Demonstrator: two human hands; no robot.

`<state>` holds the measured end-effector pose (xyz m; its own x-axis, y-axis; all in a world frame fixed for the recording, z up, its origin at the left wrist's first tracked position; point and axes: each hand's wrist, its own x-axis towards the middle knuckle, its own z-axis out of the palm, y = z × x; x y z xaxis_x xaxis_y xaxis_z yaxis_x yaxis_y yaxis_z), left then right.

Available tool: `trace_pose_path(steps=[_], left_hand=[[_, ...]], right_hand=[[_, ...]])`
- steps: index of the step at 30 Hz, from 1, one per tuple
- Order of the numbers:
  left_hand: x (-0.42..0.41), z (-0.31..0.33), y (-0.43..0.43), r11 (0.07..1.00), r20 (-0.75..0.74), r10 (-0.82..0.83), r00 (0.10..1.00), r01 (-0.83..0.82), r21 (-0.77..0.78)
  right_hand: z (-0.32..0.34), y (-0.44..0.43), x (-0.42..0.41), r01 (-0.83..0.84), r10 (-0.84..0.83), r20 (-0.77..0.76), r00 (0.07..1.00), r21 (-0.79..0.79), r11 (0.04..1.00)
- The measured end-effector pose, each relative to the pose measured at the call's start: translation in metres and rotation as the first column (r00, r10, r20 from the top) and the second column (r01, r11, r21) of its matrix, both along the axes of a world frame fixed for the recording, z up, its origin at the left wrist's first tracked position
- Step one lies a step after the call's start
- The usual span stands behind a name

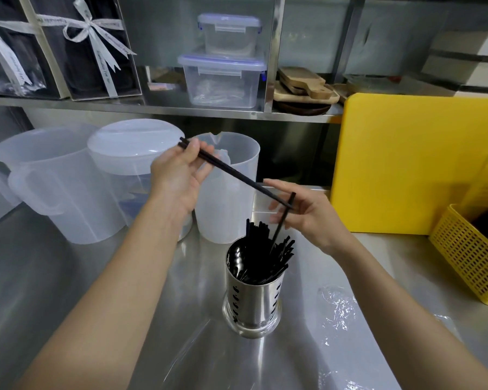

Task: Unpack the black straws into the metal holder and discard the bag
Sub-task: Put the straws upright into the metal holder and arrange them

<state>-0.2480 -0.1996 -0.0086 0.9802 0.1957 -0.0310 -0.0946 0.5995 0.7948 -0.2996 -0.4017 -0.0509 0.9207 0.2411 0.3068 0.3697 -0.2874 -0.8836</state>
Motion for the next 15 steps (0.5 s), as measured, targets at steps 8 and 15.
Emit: trace_pose_path(steps=[8, 15], left_hand=[[-0.010, -0.027, -0.016, 0.969, -0.201, -0.158, 0.967, 0.112, -0.221], [-0.002, -0.046, -0.010, 0.937, -0.175, -0.249, 0.953, 0.190, -0.293]], right_hand=[[0.013, 0.010, -0.006, -0.016, 0.013, 0.239, 0.971, 0.008, 1.000], [-0.002, 0.005, 0.001, 0.005, 0.060, 0.266, 0.962, -0.238, 0.971]])
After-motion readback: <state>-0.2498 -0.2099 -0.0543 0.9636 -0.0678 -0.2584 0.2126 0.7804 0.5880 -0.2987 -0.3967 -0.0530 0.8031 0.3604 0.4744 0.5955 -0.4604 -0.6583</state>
